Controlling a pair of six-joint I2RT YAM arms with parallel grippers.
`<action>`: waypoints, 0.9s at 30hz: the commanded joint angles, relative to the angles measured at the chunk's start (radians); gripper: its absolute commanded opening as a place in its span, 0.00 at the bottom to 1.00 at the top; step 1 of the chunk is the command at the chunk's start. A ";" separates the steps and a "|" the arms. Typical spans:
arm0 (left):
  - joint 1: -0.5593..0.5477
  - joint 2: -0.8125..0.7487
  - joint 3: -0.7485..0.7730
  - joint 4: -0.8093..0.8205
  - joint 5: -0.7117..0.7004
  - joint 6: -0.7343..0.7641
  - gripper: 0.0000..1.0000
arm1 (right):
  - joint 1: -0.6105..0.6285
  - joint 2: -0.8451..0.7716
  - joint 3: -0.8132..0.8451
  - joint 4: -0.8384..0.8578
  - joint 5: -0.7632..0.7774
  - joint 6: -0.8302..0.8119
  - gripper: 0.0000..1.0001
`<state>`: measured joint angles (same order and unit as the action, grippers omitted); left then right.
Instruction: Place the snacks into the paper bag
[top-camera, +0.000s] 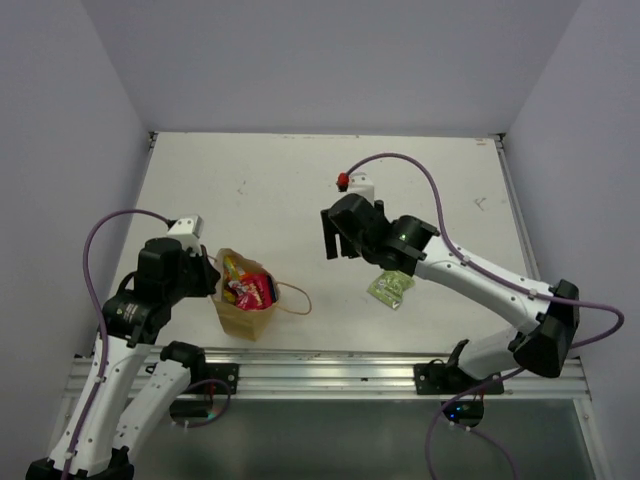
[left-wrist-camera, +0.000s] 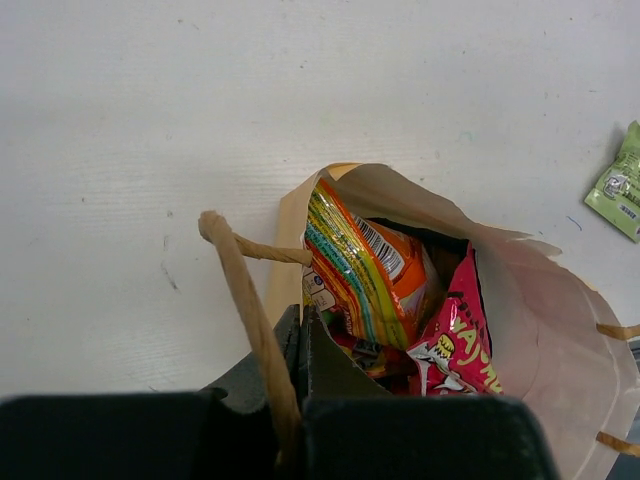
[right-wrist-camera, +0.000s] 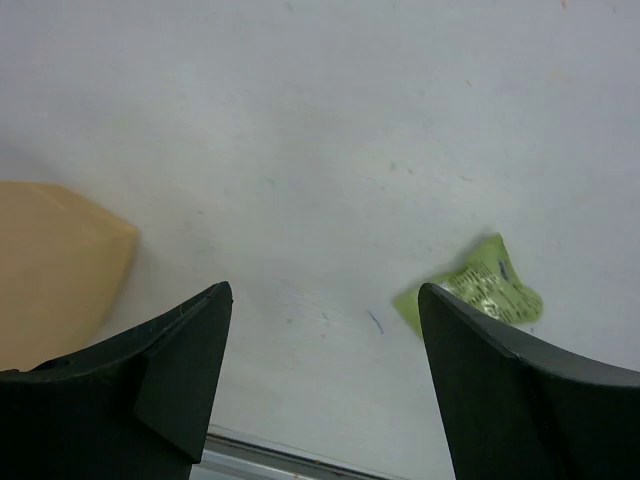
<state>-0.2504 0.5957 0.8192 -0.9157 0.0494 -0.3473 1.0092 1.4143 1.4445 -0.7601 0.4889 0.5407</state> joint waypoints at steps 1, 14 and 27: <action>-0.007 0.007 -0.011 0.061 0.021 0.022 0.00 | -0.067 0.025 -0.191 -0.009 -0.004 0.117 0.79; -0.007 0.021 -0.011 0.061 0.017 0.021 0.00 | -0.168 0.173 -0.403 0.021 0.010 0.245 0.78; -0.007 0.041 -0.015 0.072 0.020 0.025 0.00 | -0.302 0.239 -0.564 0.168 -0.111 0.234 0.66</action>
<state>-0.2504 0.6319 0.8131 -0.8825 0.0532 -0.3473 0.7200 1.6112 0.9134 -0.6727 0.4274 0.7570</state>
